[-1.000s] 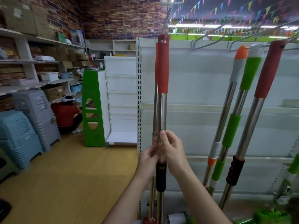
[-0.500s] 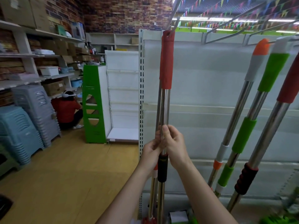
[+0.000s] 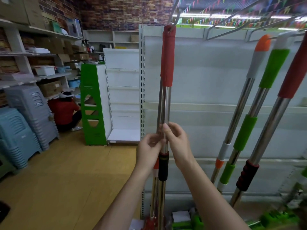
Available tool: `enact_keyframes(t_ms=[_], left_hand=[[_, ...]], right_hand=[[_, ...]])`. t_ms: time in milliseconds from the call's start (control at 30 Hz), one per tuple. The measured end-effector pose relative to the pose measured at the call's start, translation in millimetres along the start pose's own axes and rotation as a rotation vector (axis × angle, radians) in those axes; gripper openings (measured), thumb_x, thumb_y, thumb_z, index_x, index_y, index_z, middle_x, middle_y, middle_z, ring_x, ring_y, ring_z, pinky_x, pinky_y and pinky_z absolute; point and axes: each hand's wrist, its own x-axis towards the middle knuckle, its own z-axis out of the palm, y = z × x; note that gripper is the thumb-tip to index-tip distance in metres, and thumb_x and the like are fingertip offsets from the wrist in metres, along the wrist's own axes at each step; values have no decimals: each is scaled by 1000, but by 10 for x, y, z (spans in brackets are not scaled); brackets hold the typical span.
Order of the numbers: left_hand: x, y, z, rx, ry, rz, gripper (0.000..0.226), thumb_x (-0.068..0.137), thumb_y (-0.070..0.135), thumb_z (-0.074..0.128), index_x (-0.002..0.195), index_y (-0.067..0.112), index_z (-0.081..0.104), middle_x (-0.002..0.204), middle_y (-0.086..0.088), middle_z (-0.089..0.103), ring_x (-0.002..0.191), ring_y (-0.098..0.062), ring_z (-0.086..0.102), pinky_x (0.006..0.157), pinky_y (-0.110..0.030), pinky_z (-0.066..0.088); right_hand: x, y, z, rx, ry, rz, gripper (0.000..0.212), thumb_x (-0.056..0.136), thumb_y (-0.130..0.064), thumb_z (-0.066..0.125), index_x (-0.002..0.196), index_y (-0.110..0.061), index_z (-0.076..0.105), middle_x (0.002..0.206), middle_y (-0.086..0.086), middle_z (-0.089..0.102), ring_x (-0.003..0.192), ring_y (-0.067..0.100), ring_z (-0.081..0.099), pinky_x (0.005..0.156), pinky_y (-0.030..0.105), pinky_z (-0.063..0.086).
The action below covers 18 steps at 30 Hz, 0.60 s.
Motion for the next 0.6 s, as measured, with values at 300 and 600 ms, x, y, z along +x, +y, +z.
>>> enact_keyframes(t_ms=[300, 600], left_hand=[[-432, 520, -10, -9, -51, 296, 18, 93, 13, 71, 110, 16, 68, 105, 5, 73, 100, -3, 70, 85, -13, 54], [-803, 650, 553, -250, -382, 181, 34, 88, 16, 73, 120, 4, 66, 116, -12, 75, 112, -28, 71, 105, -51, 53]], right_hand=[[-490, -318, -533, -67, 23, -40, 38, 97, -24, 68, 133, -15, 62, 125, -3, 71, 112, 1, 67, 90, 13, 53], [-1151, -639, -1466, 55, 159, -33, 42, 89, -34, 67, 127, -14, 67, 126, 7, 74, 121, 23, 69, 107, 42, 51]])
